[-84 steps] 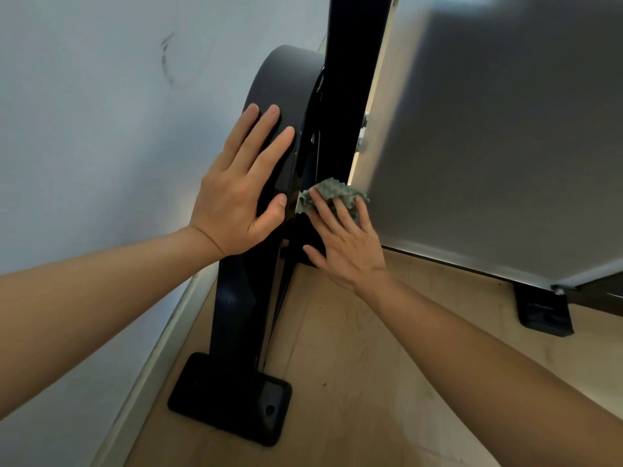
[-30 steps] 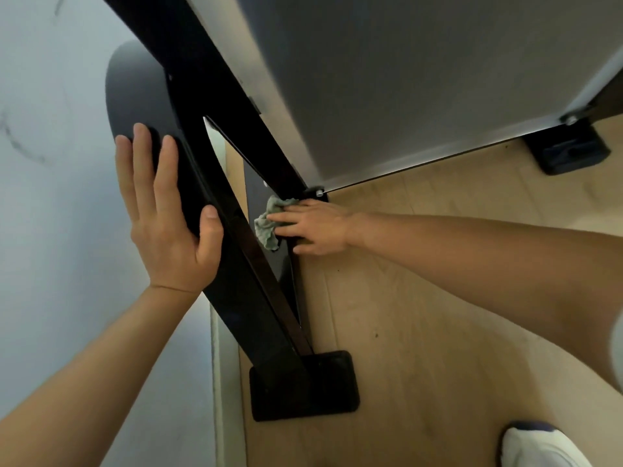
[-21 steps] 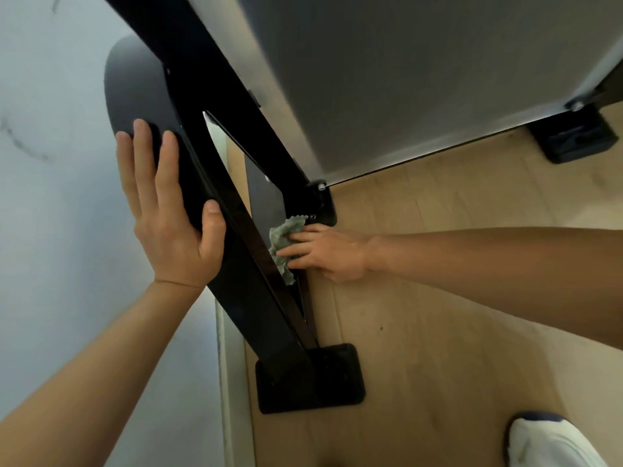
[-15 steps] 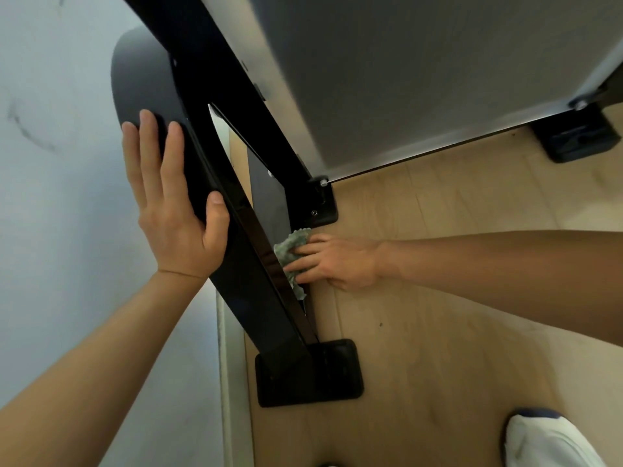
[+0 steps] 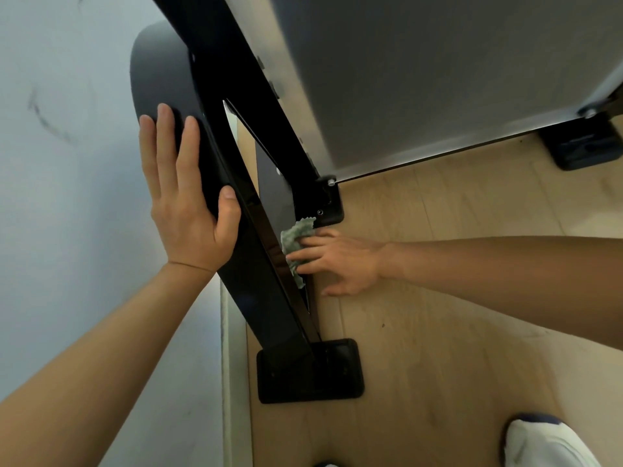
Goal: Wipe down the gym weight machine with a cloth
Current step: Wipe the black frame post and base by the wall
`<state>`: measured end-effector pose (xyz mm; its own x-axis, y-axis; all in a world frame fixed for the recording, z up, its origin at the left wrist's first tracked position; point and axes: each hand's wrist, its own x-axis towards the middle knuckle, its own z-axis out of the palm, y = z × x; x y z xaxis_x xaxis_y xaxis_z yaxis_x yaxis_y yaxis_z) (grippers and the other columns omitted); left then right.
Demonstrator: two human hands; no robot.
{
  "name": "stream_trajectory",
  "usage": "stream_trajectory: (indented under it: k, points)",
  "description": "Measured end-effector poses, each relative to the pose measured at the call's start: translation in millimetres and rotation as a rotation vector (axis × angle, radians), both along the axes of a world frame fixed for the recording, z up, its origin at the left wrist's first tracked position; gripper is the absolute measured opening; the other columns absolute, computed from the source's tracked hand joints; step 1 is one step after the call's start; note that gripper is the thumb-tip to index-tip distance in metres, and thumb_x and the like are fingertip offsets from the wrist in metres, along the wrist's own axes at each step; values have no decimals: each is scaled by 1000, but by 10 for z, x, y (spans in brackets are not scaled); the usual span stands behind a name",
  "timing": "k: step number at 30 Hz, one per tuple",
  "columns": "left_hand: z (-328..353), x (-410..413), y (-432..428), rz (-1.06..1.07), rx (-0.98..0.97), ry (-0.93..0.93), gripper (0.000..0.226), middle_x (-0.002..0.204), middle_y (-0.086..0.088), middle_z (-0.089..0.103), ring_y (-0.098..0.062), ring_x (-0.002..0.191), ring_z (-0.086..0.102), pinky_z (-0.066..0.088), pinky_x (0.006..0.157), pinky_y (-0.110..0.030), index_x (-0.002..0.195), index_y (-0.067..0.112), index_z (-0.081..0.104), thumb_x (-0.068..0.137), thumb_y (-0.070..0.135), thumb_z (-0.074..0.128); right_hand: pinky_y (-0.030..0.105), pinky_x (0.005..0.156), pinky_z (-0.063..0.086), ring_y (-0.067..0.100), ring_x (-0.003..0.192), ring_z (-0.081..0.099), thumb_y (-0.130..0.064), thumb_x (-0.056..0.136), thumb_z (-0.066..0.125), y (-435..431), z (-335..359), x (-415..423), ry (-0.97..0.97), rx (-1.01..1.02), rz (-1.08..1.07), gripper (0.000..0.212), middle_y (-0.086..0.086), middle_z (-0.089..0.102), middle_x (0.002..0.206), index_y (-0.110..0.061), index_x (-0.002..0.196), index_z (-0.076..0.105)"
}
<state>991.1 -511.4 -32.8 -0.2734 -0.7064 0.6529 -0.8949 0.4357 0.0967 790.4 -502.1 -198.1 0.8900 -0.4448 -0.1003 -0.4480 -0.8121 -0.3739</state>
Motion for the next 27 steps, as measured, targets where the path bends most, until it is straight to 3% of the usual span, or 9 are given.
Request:
stream_trajectory:
  k: [4,8,13,15,17,20,21,23,27]
  points:
    - [-4,-2,3,6,-1,5,62,153,-35,32,-57,144,24,12,125,-28,146,-10,40,96,27,42,48,123,6,17,154,9,-55,92,59,-106,32,2,9,-53,10,68,-7,20,166,-30,152,37]
    - [-4,-3,10,6,14,14,63,155,-34,31,-56,145,22,12,125,-29,147,-9,39,95,26,43,51,124,9,17,154,11,-54,93,58,-392,125,3,56,-56,-131,71,-8,14,167,-31,155,31]
    - [6,23,13,-6,33,8,64,156,-34,29,-55,147,21,14,126,-34,148,-9,38,93,24,45,46,121,18,18,153,16,-32,93,65,-242,157,45,-2,4,-211,65,-5,20,166,-27,152,38]
    - [6,41,19,-8,46,8,65,157,-33,28,-54,147,20,17,126,-36,149,-8,37,93,24,47,36,122,26,18,149,26,-15,94,64,26,117,77,-166,183,-311,57,-2,29,162,-18,148,47]
    - [-7,58,19,-12,57,9,65,158,-32,28,-52,149,19,25,124,-48,150,-6,37,94,25,47,19,117,30,13,144,34,-4,93,62,266,127,156,-360,448,-538,49,-1,38,156,-11,141,54]
    - [-25,76,14,-13,62,16,65,159,-29,27,-50,150,18,33,116,-58,151,-4,37,94,26,47,-3,98,30,11,133,44,6,91,61,422,132,263,-506,701,-808,44,2,49,143,-6,133,61]
    - [-25,78,17,-10,61,19,65,159,-29,27,-49,150,18,34,115,-57,151,-4,37,94,26,47,1,100,34,14,131,48,8,91,60,443,130,265,-522,774,-849,44,3,51,140,-7,131,62]
    - [-25,82,24,-8,62,21,65,160,-28,27,-49,150,18,35,115,-57,151,-3,37,93,26,48,23,103,49,19,124,57,6,92,60,491,155,218,-564,1005,-930,41,5,56,137,-11,129,65]
    - [-23,87,30,-3,69,15,66,160,-27,27,-47,151,18,37,113,-57,152,-1,37,93,26,48,42,92,59,30,114,65,-23,100,60,664,184,112,-553,1527,-1025,25,10,64,130,-16,121,70]
